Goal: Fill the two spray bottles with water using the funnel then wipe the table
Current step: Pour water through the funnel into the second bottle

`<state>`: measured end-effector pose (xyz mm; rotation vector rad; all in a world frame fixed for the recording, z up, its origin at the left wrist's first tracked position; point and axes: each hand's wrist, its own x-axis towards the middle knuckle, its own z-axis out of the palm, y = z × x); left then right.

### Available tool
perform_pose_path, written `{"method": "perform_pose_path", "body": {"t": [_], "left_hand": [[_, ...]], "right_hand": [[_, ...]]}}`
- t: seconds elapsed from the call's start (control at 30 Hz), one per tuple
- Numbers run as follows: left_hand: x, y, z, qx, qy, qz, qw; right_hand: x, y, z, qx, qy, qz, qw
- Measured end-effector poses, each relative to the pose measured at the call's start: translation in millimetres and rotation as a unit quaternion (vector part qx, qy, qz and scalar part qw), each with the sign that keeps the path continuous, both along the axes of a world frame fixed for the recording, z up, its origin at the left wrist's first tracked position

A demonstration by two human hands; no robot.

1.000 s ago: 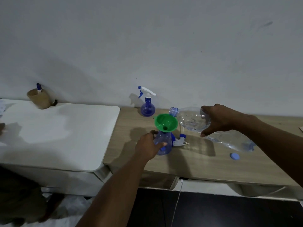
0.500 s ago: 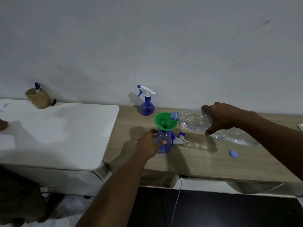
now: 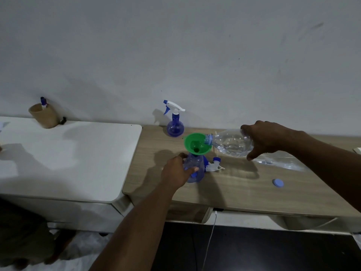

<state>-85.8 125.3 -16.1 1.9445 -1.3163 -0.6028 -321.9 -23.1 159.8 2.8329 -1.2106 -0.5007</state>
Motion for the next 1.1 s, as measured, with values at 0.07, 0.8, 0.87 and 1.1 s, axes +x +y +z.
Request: {"method": "perform_pose_path", "body": {"t": [0.07,0.8,0.87,1.1], "left_hand": [[0.1,-0.2,0.6,0.003,-0.001,-0.001,1.0],[-1.2,1.9,3.0,0.002,0.015,0.004,1.0],[-1.0,2.0,3.1,0.002,0.016,0.004,1.0],[-1.1,1.6,2.3,0.0,0.008,0.003,1.0]], "right_hand": [[0.3,1.1,1.2,0.001,0.003,-0.002,1.0],[0.7,3.4,8.5,-0.02,0.033,-0.003,0.999],[0.2,2.6,9.3,-0.021,0.036,-0.001,0.999],[-0.1,0.0,10.9,-0.022,0.037,0.002,0.999]]}}
